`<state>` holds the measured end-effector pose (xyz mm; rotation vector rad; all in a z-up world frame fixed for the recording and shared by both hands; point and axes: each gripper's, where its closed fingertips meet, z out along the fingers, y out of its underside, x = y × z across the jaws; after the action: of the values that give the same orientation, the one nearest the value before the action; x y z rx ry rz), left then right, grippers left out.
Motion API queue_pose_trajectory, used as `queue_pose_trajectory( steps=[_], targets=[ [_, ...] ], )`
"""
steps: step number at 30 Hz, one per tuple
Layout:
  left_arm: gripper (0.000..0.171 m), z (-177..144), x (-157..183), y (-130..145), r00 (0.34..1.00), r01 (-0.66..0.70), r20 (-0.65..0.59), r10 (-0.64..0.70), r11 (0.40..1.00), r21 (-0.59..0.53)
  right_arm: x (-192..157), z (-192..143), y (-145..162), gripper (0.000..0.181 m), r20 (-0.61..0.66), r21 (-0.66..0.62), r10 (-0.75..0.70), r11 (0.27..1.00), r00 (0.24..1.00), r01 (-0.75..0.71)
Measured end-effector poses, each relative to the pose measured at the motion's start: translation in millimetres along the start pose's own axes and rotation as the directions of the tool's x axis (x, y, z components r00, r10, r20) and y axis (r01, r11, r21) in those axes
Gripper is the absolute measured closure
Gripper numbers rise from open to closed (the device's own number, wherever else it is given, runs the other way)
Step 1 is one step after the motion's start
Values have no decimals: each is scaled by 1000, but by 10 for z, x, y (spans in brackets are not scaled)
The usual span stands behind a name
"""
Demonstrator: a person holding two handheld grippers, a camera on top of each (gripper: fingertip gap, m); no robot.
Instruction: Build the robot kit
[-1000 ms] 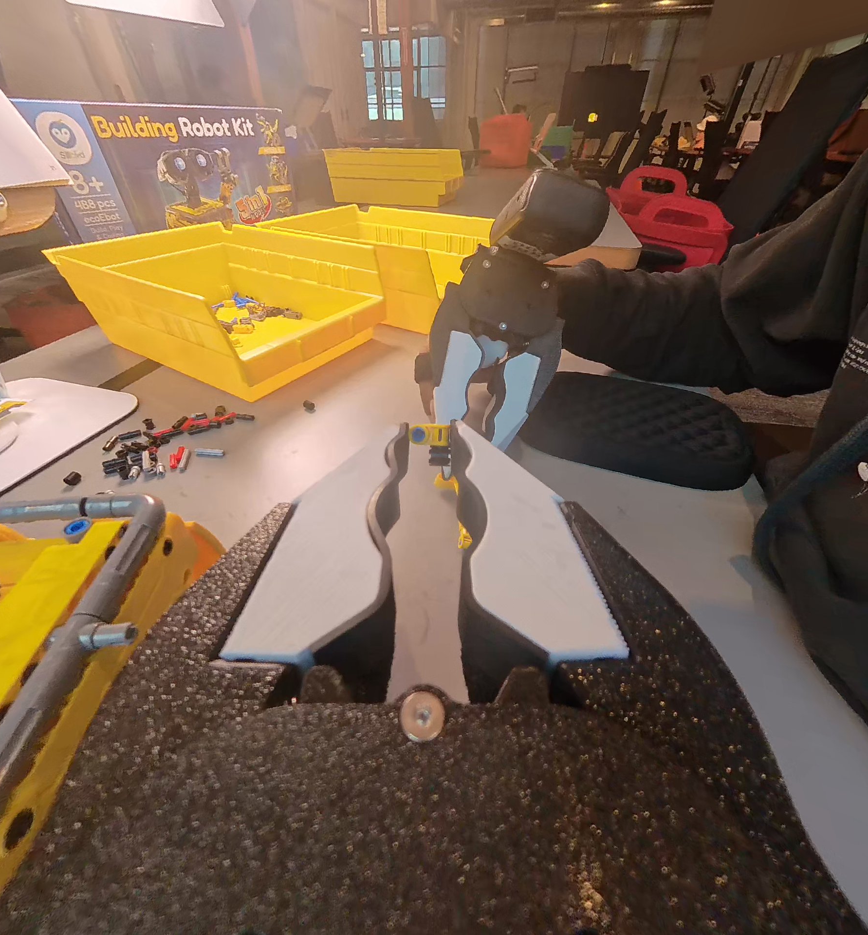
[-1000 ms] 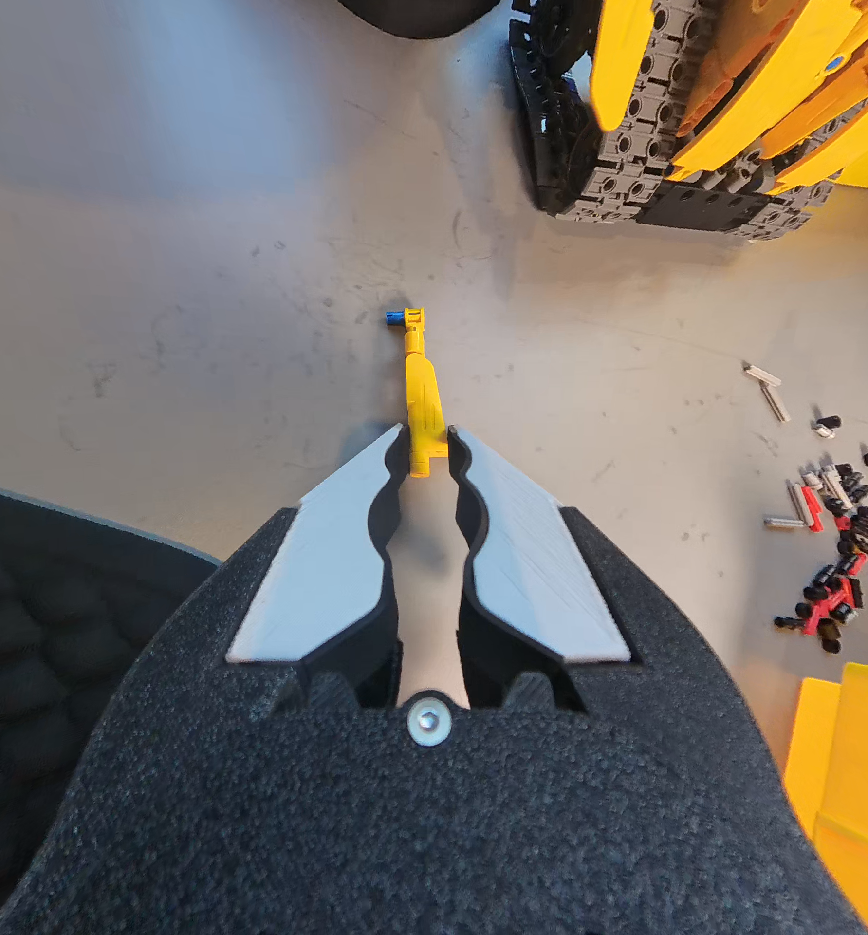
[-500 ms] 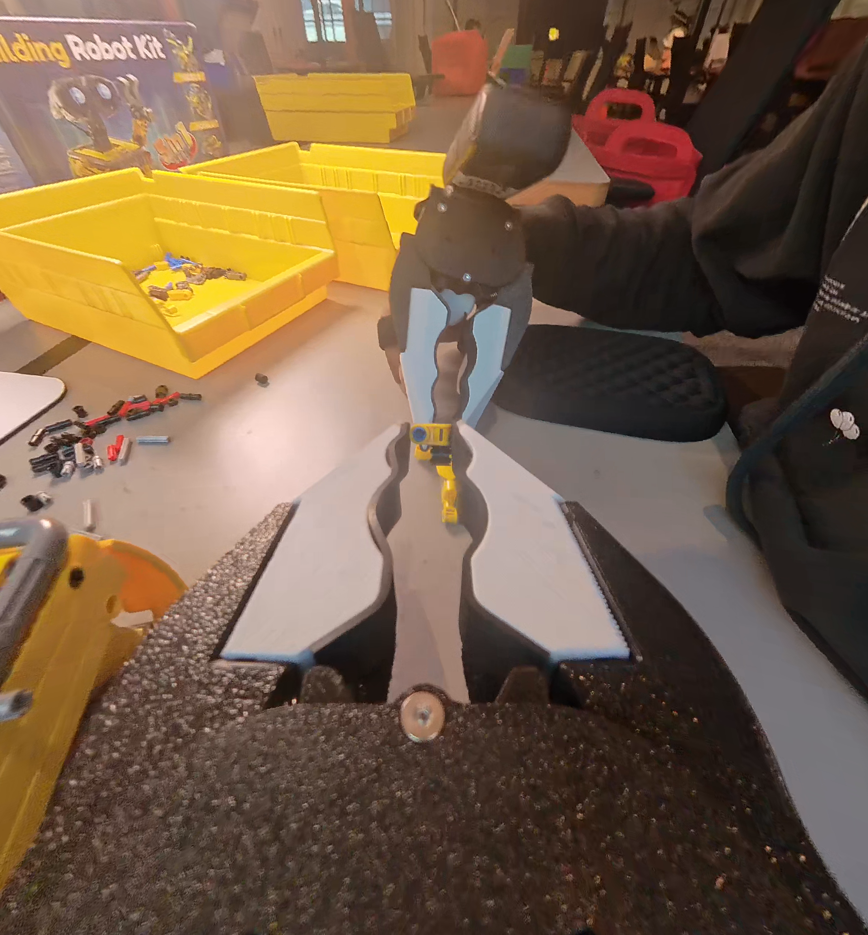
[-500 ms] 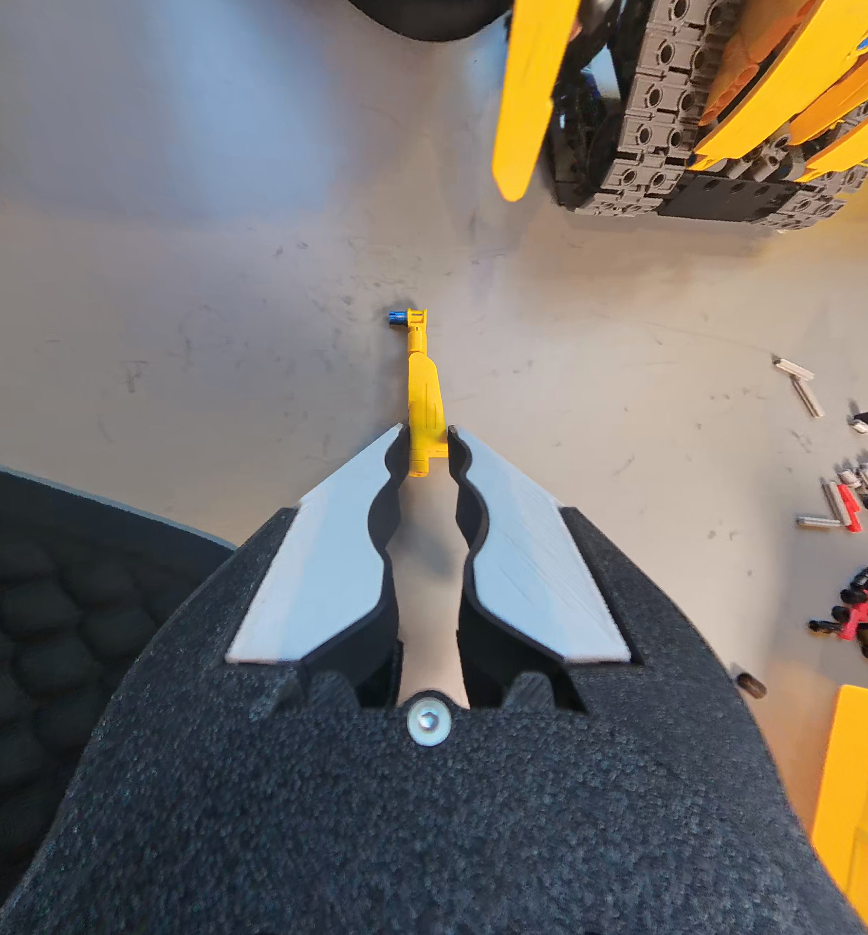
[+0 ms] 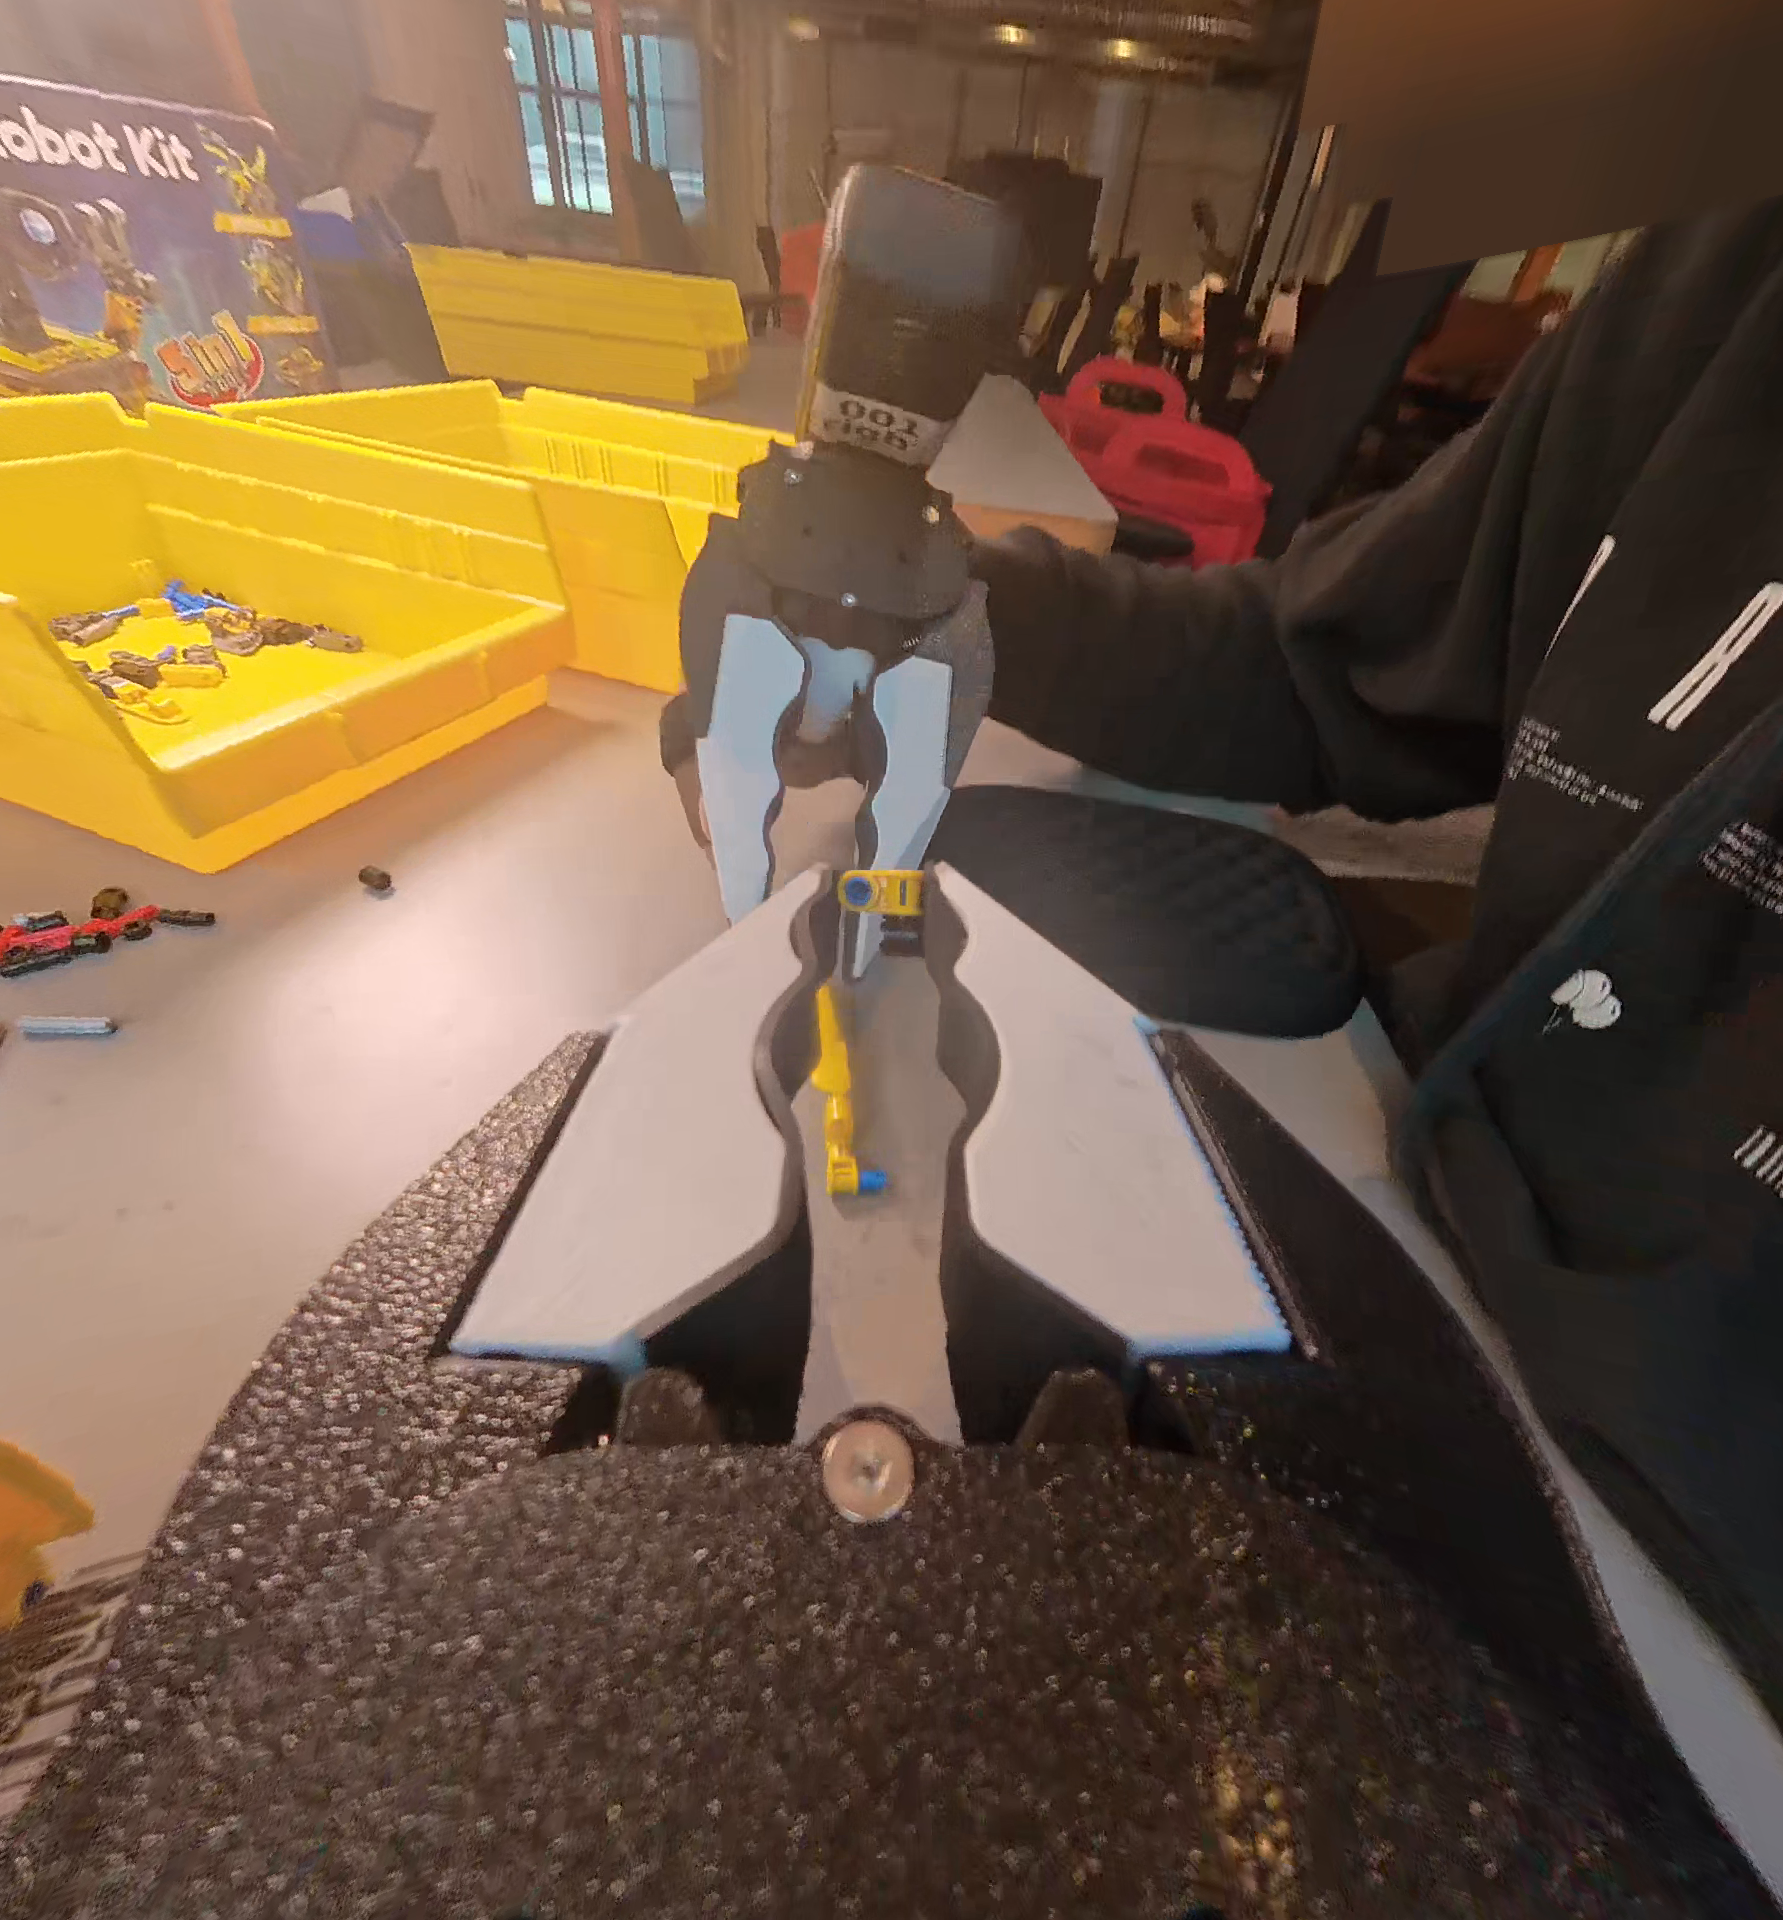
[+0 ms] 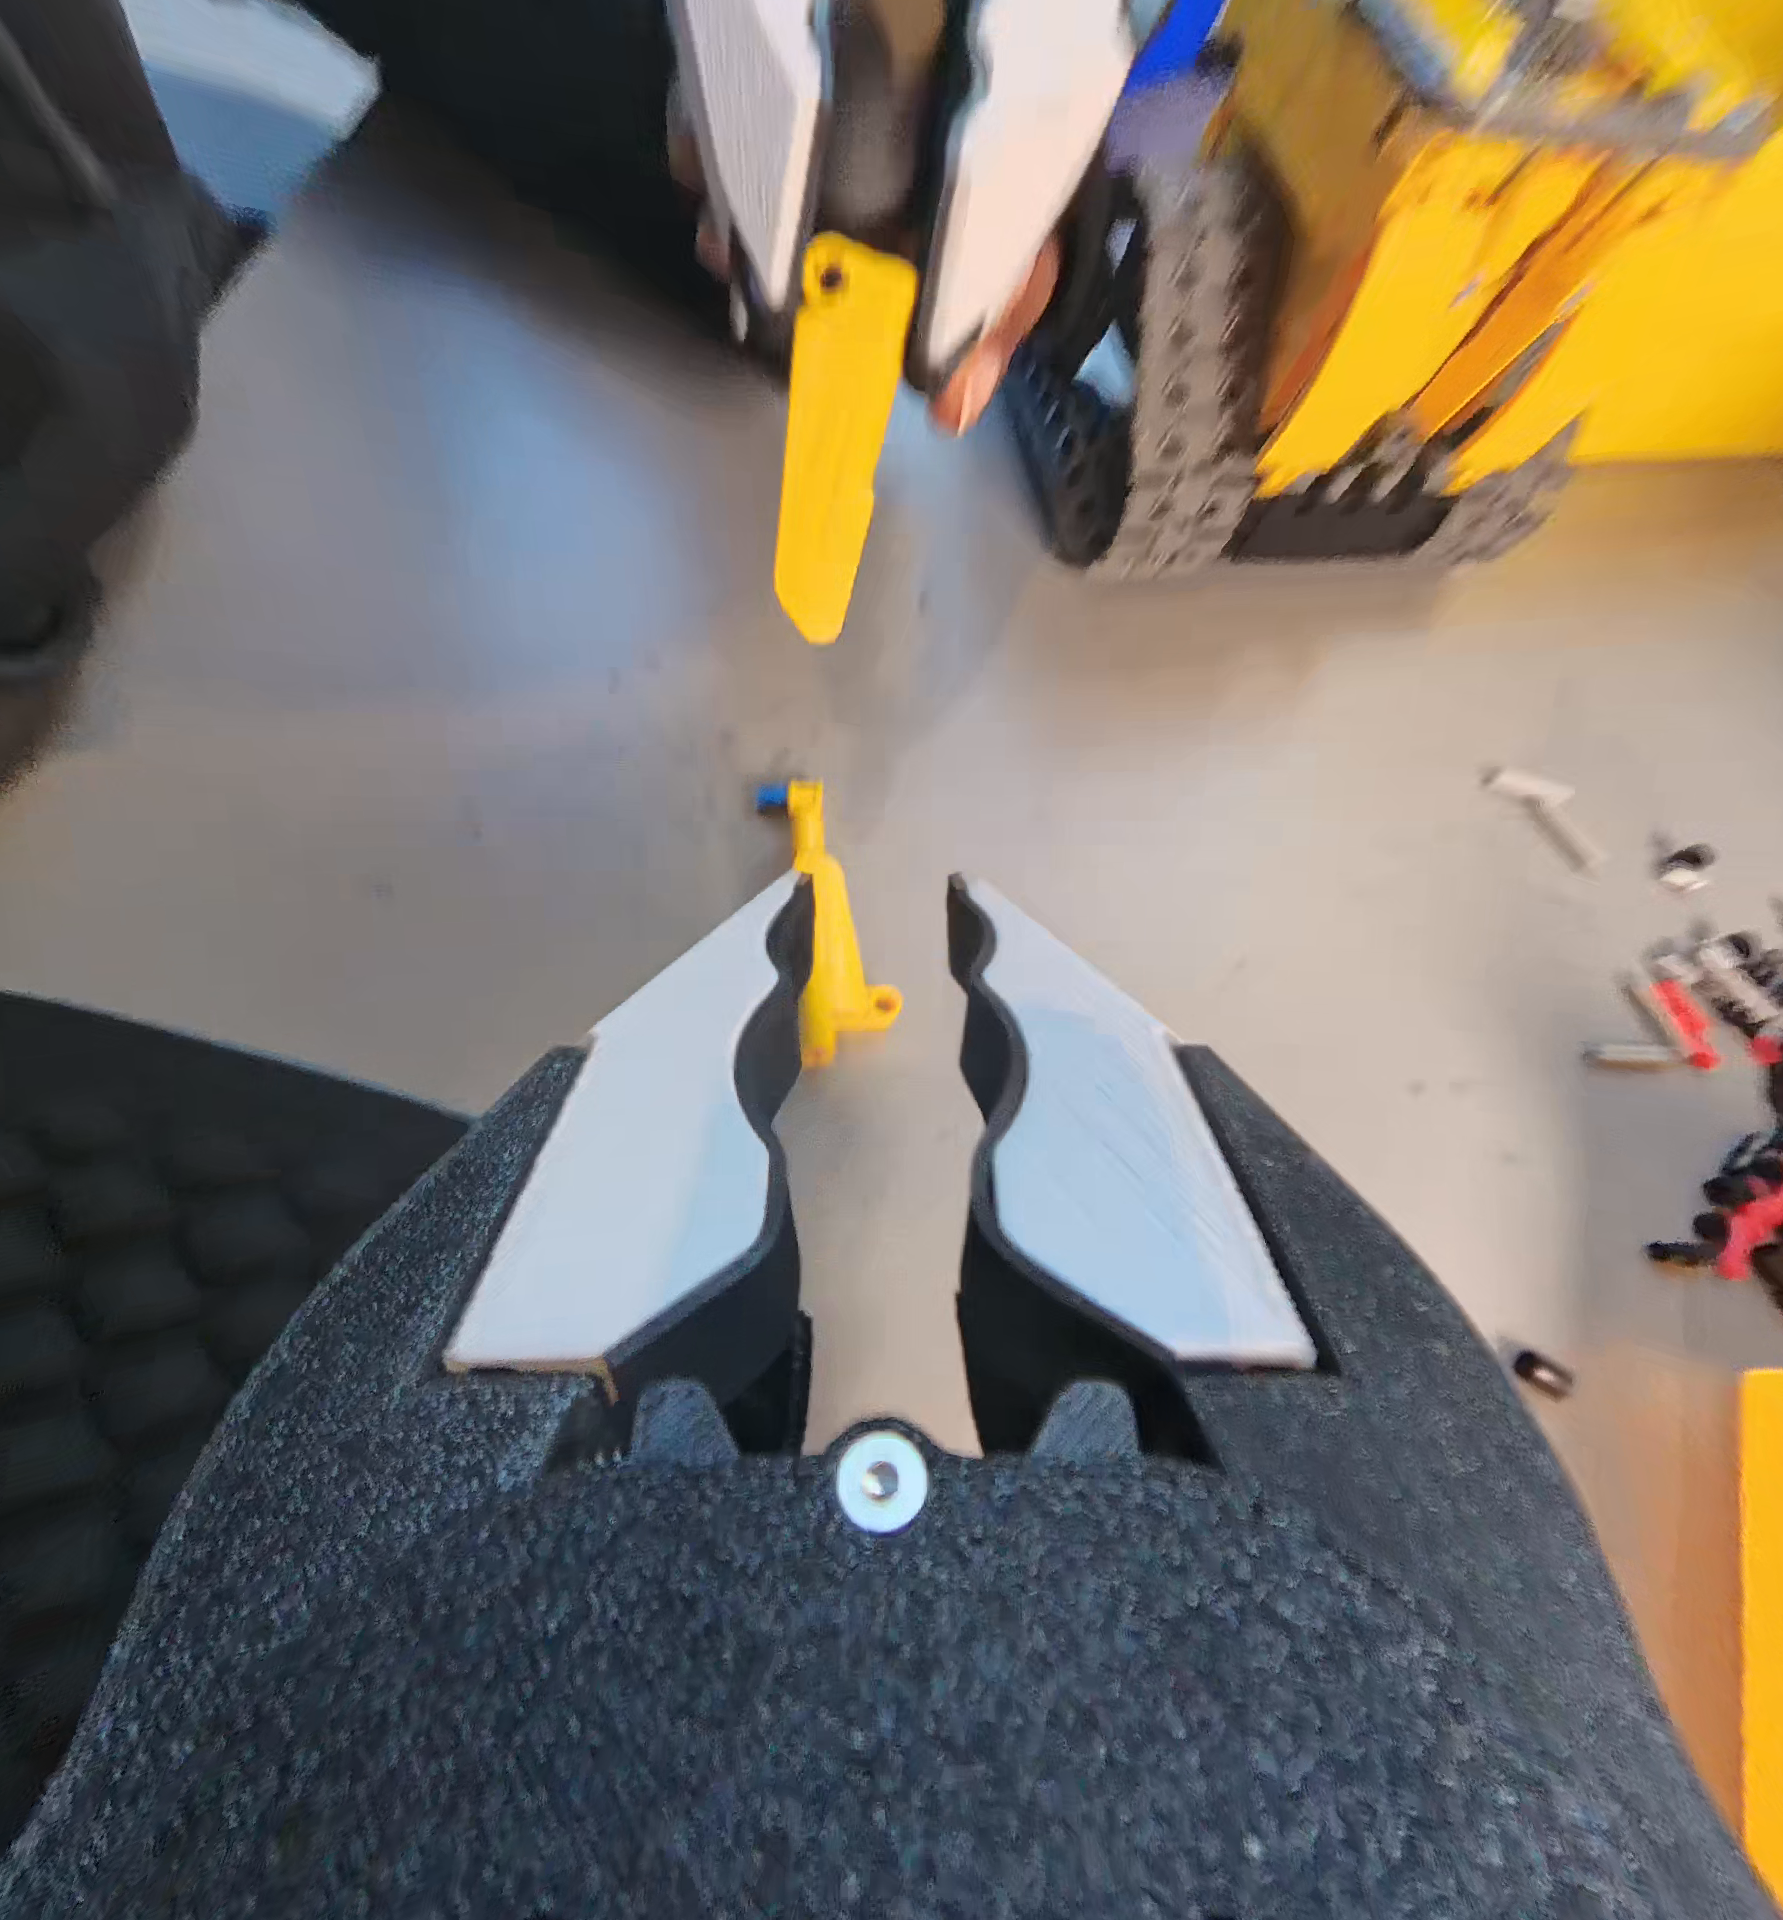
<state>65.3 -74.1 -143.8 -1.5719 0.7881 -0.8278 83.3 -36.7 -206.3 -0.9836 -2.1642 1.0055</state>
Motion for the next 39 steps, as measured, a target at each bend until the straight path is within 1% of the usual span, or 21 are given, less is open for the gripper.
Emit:
queue_pose_trajectory(
  steps=[2,4,6,7,9,12,19,21,22,25,27,30,33,36,39],
  targets=[
    [157,-21,-41,-104,999,33,12,-34,997,69,21,-109,-260,155,-12,129,11,992,1000,-9],
    [157,-38,-58,-192,998,54,11,-56,991,126,40,-169,-476,155,-36,230,18,973,999,-9],
    [157,-43,-59,-238,998,60,7,-62,986,156,54,-186,-592,156,-57,283,22,959,998,-5],
    [157,-47,-67,-249,998,56,13,-59,985,165,55,-192,-631,160,-60,303,25,953,998,-6],
    [157,-57,-75,-262,998,53,18,-57,983,177,53,-190,-664,165,-59,322,32,947,998,-12],
    [157,-76,-80,-290,998,58,14,-62,979,198,65,-160,-647,164,-66,317,38,948,997,-15],
    [157,-69,-80,-263,999,30,28,-36,982,189,47,-182,-776,162,-45,390,71,919,996,-48],
    [157,-57,-63,-245,999,13,27,-18,984,180,61,-173,-769,170,-51,385,78,921,996,-53],
    [157,-53,-64,-235,999,5,32,-11,985,174,58,-165,-755,170,-54,377,73,925,996,-47],
    [157,-38,-66,-153,998,-38,45,33,993,115,60,-165,-708,170,-53,355,65,934,996,-42],
    [156,-16,-87,-12,995,-83,59,82,997,10,61,-164,-648,170,-46,328,59,944,997,-41],
    [156,5,-112,220,984,-151,69,163,977,-151,31,-69,-456,170,-31,233,36,972,999,-28],
    [153,16,-117,473,985,-149,40,168,944,-294,9,36,-332,170,-15,177,31,984,999,-28],
    [149,37,-98,595,985,-155,15,172,918,-364,-16,100,-242,170,-2,131,20,991,1000,-20],
    [152,56,-104,683,987,-143,6,160,899,-414,-25,137,-205,170,-3,105,8,994,1000,-8]
  ],
)
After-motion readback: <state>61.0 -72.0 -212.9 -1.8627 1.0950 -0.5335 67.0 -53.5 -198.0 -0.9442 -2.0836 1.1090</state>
